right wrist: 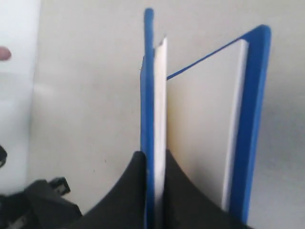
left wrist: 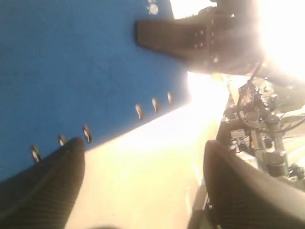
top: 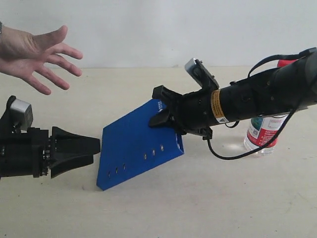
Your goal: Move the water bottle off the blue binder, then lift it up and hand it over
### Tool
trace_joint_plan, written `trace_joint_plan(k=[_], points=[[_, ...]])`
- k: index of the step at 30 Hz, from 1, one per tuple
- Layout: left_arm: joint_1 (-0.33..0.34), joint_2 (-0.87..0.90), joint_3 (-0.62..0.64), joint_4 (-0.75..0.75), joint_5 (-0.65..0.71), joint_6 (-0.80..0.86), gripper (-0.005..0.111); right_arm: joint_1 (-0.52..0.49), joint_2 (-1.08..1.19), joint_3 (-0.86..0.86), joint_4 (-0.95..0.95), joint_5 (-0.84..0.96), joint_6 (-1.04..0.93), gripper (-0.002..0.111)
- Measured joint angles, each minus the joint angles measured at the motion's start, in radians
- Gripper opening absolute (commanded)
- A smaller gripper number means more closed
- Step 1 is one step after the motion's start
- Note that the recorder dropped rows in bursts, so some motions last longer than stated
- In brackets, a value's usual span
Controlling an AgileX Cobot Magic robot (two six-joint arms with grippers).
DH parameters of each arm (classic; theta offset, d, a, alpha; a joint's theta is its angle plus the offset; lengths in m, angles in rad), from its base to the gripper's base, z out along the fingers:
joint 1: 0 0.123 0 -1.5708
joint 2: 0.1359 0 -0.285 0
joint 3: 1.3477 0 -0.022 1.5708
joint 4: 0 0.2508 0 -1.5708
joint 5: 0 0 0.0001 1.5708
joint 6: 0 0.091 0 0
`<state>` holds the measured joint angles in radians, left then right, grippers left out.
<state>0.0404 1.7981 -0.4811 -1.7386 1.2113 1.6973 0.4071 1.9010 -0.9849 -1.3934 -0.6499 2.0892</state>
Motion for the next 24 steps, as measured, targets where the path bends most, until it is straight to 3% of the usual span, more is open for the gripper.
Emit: trace_joint_plan(k=[6,11,17,24], points=[[-0.038,0.000,0.006,0.010,-0.044,0.173,0.066,0.000,0.000,0.000,0.170,0.008,0.005,0.000],[-0.177,0.000,0.006,0.006,-0.275,0.349,0.064,0.000,0.000,0.000,0.225,-0.027,0.005,0.000],[-0.314,0.000,0.002,0.004,-0.575,0.420,0.048,0.000,0.000,0.000,0.229,-0.049,0.005,0.000],[-0.332,-0.053,0.000,-0.001,-0.595,0.416,0.045,0.000,0.000,0.000,0.210,-0.045,0.007,0.000]])
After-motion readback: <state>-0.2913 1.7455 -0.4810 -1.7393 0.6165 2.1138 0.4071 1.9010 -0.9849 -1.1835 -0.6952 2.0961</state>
